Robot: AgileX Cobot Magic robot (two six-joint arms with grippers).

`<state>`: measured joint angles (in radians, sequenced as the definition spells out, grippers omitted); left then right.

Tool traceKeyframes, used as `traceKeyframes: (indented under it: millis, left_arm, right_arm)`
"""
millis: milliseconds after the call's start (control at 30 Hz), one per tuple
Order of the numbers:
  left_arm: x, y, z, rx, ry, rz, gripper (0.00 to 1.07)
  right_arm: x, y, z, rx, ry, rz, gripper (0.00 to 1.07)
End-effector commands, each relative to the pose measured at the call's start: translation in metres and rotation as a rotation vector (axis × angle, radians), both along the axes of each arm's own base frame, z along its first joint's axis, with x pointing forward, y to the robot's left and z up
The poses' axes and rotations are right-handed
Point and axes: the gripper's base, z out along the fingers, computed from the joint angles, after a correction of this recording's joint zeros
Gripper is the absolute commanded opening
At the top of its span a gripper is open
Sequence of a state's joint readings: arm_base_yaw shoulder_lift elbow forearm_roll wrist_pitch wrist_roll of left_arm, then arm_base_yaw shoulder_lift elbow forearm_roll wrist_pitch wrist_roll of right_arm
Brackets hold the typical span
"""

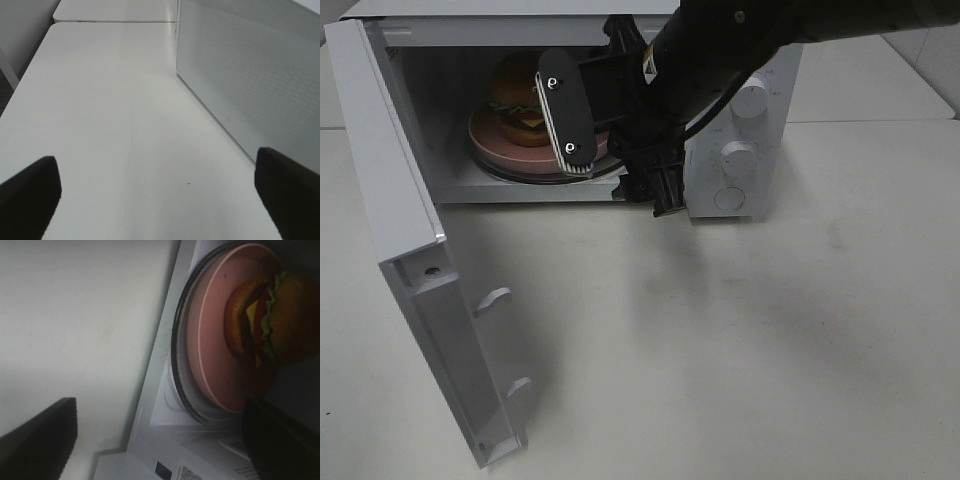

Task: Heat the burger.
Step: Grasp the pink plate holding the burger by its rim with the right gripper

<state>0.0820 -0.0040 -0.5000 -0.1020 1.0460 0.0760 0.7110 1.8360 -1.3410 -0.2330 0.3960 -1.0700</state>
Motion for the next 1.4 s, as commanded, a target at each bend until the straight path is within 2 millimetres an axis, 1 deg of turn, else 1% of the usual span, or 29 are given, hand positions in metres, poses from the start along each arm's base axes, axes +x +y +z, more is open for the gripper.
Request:
traceKeyframes:
  millis: [33, 100, 167, 200, 300, 367, 500, 533, 700, 733, 833, 900, 933, 1000, 1033, 1167, 1400]
  left_arm:
    - [-0.002, 0.000, 0.000, -0.005, -0.025, 0.004, 1.00]
    - [-0.002, 0.000, 0.000, -0.005, -0.025, 0.004, 1.00]
    - [-0.002, 0.000, 0.000, -0.005, -0.025, 0.004, 1.00]
    - [-0.002, 0.000, 0.000, -0.005, -0.025, 0.004, 1.00]
    - [-0.002, 0.000, 0.000, -0.005, -0.025, 0.004, 1.00]
    - [-0.002, 0.000, 0.000, -0.005, -0.025, 0.004, 1.00]
    - [-0.002, 0.000, 0.000, -0.005, -0.025, 0.004, 1.00]
    - [-0.002, 0.000, 0.000, -0.005, -0.025, 0.004, 1.00]
    - [-0.002, 0.000, 0.000, -0.005, -0.025, 0.004, 1.00]
    - [-0.002, 0.000, 0.000, -0.005, -0.025, 0.004, 1.00]
    - [-0.002, 0.000, 0.000, -0.005, -0.025, 0.004, 1.00]
    - [-0.002, 0.000, 0.000, -0.005, -0.025, 0.004, 1.00]
    - [-0.002, 0.000, 0.000, -0.005, -0.025, 0.004, 1.00]
    - [-0.002, 0.000, 0.000, -0.005, -0.025, 0.004, 1.00]
    - [-0.002, 0.000, 0.000, -0.005, -0.025, 0.004, 1.00]
    - [-0.002, 0.000, 0.000, -0.005, -0.025, 0.004, 1.00]
    - [-0.002, 0.000, 0.000, -0.005, -0.025, 0.004, 1.00]
  right_arm:
    - [0.005, 0.006, -0.001, 0.016, 0.001, -0.011, 0.84]
    - [0.015, 0.014, -0.008, 0.028, 0.011, -0.032, 0.84]
    - [0.017, 0.016, -0.010, 0.030, 0.015, -0.037, 0.84]
    - [0.021, 0.020, -0.014, 0.031, 0.018, -0.040, 0.84]
    - [0.024, 0.022, -0.016, 0.031, 0.018, -0.040, 0.83]
    - [0.032, 0.029, -0.024, 0.028, 0.023, -0.042, 0.83]
    - [0.038, 0.035, -0.031, 0.026, 0.027, -0.044, 0.82]
    - [0.043, 0.039, -0.034, 0.027, 0.028, -0.047, 0.82]
    - [0.051, 0.046, -0.042, 0.042, 0.036, -0.068, 0.82]
    - [0.055, 0.049, -0.049, 0.041, 0.044, -0.076, 0.81]
    - [0.059, 0.052, -0.053, 0.037, 0.050, -0.082, 0.81]
    - [0.066, 0.055, -0.061, 0.014, 0.071, -0.097, 0.80]
    - [0.066, 0.055, -0.061, 0.014, 0.071, -0.097, 0.80]
    - [0.072, 0.059, -0.068, 0.004, 0.088, -0.114, 0.79]
    - [0.072, 0.059, -0.068, 0.004, 0.088, -0.114, 0.79]
    - [0.083, 0.068, -0.077, 0.023, 0.097, -0.148, 0.79]
    - [0.096, 0.079, -0.082, 0.053, 0.095, -0.179, 0.78]
